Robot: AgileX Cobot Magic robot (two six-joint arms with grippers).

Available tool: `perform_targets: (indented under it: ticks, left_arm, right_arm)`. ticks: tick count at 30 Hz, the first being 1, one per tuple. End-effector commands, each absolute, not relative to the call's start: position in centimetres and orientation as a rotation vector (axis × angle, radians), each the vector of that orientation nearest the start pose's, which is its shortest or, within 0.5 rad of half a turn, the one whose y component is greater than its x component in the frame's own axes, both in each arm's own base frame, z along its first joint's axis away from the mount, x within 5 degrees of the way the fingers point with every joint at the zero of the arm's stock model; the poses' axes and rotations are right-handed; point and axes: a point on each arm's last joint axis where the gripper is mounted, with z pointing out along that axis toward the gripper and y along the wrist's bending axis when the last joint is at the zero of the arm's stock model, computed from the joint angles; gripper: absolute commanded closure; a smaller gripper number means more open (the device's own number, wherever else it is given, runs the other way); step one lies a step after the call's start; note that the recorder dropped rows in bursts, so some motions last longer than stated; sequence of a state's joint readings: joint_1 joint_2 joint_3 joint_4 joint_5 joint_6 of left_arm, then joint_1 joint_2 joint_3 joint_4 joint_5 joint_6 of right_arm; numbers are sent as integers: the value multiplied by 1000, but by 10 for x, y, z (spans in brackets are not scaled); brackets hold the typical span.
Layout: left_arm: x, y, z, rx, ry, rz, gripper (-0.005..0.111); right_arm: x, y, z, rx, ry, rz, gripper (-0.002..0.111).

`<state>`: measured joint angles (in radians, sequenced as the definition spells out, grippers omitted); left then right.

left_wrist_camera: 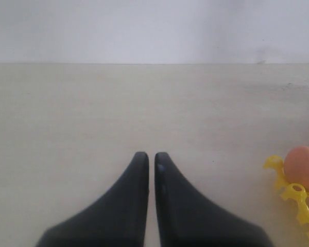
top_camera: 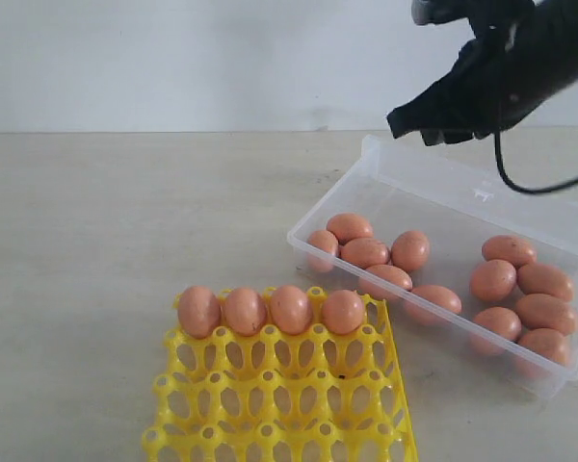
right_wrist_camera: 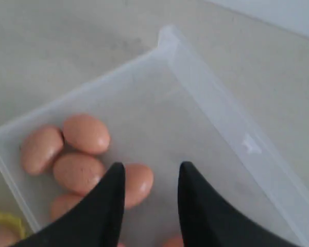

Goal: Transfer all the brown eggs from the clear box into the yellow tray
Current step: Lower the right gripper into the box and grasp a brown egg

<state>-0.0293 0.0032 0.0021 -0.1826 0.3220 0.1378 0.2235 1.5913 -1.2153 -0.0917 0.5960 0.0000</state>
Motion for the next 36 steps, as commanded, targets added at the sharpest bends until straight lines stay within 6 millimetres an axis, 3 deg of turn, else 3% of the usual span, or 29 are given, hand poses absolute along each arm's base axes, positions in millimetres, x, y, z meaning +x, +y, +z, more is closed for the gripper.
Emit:
perform_targets:
  ticks: [1,4,8,18,19,22,31,36]
  left_arm:
    - [54,-7,186,26,1790,-112,103]
    - [54,-7,186,26,1790,-112,103]
    - [54,-7,186,26,1790,-112,103]
    - [54,-7,186,26,1790,-112,103]
    - [54,-7,186,26,1790,-112,103]
    - [54,-7,186,26,1790,-112,103]
    - [54,-7,186,26,1790,-112,103]
    - [54,-7,186,26,1790,-112,103]
  right_arm:
    - [363,75,270,-429,2916,-61,80]
    - [379,85,231,-372,3004,26,80]
    - [385,93,206,-330,3062,133,80]
    - [409,94,204,-157,2846,129,78]
    - [410,95,201,-155,2840,132,74]
    - [416,96,190,-50,2826,150,43]
    - [408,88,186,185,2928,51,42]
    - [409,96,187,290,2912,186,42]
